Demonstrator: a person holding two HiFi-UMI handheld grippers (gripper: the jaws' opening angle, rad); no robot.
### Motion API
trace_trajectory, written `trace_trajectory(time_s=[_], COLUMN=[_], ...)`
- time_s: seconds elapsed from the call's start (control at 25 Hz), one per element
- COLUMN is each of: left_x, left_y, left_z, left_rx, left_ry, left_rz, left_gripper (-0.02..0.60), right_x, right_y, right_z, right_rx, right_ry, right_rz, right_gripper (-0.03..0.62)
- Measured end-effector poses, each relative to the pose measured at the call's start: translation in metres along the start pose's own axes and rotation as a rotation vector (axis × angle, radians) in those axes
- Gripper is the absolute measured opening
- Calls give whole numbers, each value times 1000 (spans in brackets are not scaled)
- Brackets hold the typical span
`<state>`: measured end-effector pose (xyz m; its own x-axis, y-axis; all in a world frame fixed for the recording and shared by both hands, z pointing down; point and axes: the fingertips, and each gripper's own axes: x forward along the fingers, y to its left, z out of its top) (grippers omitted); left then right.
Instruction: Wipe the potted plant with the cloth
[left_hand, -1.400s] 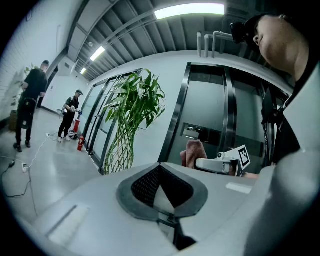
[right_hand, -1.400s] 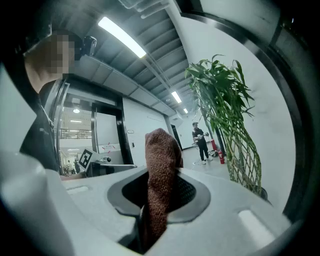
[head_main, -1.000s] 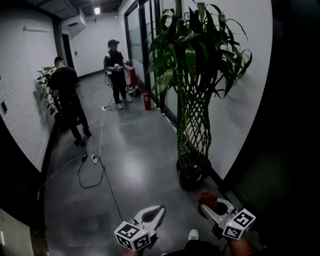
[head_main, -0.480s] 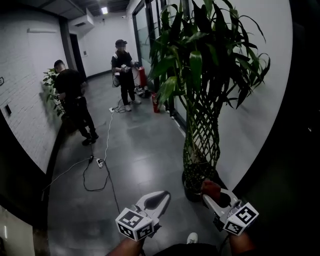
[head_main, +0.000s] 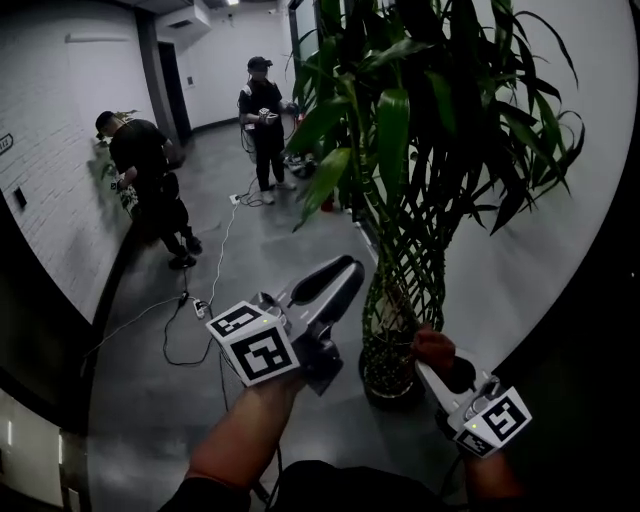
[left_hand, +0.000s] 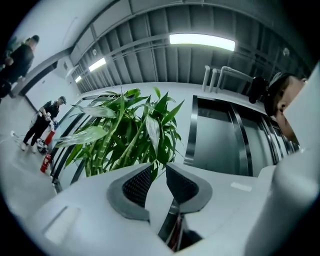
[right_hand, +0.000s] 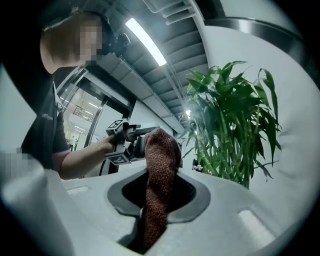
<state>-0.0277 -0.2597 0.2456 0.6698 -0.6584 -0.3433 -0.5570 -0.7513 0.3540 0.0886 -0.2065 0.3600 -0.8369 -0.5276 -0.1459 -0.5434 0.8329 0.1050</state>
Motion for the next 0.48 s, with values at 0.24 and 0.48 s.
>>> trace_trajectory(time_s=[0.24, 0.48], left_x=[57, 76], left_y=[18, 12], left_z=[20, 24], left_rx=[-107, -192], left_ry=[-6, 54], left_rz=[-131, -332], left_gripper=[137, 138], right_x=[25, 42], right_y=[-26, -41], right_z=[18, 31], right_rx=[-22, -38], right_ry=[-31, -63], right_rz=[-42, -154], right_gripper=[66, 66])
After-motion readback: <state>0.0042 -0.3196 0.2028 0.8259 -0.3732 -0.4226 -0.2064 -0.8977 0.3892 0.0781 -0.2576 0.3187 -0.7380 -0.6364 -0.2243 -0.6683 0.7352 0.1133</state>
